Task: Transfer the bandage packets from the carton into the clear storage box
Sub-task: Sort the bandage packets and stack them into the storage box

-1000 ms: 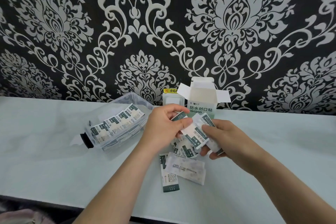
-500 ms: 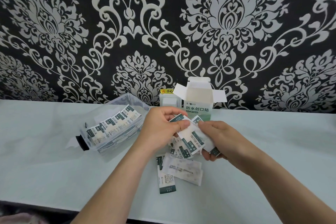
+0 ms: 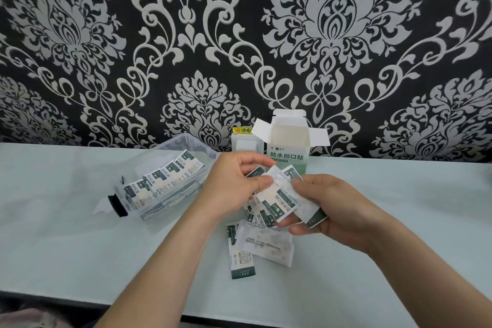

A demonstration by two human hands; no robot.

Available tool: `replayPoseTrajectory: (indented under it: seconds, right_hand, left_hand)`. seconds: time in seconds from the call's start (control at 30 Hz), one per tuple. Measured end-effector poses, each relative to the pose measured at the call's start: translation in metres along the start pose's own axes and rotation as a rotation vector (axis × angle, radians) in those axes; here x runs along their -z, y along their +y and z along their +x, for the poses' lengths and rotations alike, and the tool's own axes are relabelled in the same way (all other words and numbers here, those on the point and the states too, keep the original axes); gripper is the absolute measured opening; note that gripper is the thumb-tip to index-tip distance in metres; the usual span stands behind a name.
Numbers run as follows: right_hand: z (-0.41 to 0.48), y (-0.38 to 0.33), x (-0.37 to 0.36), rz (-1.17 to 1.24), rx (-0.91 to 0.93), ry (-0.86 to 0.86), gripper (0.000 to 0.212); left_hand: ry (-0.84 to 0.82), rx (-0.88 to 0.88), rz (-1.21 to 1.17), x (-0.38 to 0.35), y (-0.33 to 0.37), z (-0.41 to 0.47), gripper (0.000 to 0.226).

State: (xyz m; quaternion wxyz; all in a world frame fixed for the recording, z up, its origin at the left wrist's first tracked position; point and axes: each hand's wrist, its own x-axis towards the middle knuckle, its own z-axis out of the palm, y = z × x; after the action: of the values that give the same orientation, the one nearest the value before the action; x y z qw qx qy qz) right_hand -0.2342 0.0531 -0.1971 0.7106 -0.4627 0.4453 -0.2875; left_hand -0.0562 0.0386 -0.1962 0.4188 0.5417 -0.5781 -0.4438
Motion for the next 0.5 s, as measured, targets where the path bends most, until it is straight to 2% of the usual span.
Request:
replayPoseTrajectory:
  seconds: [0.1,0.23,0.3,0.4,0.43,0.5]
  right_hand:
    - [-0.0006,0.0021,0.0039,-0.158,0.061,0.002,0.022]
    - [-0.0008,0.0037,0.0023,-0.166,0.04,0.062,0.03]
    - [0.0008,0.0042,0.0025,-0.203,0.087,0.186,0.032]
    - [0.0045,0.005,0.0105,-0.492,0.299,0.502,0.029]
    - [0.005,0.0053,0.0116,-0.554,0.353,0.534,0.028]
    - [0.0054,0.0071,0.0065,-0.641,0.398,0.486,0.027]
  left_hand:
    - [-0.023,0.008,0.021,0.0004,0.0007,-0.0007,0.026]
    - [-0.046,0.024,0.015,-0.002,0.0031,0.0004,0.026]
    - [-0.034,0.043,0.024,0.0009,0.004,0.0017,0.026]
    - [-0.004,0.076,0.06,0.008,0.0038,0.0037,0.022]
    - [-0.023,0.093,0.064,0.0075,0.0041,0.0034,0.023]
    - [-0.08,0.122,0.037,-0.0003,0.0042,0.0015,0.027]
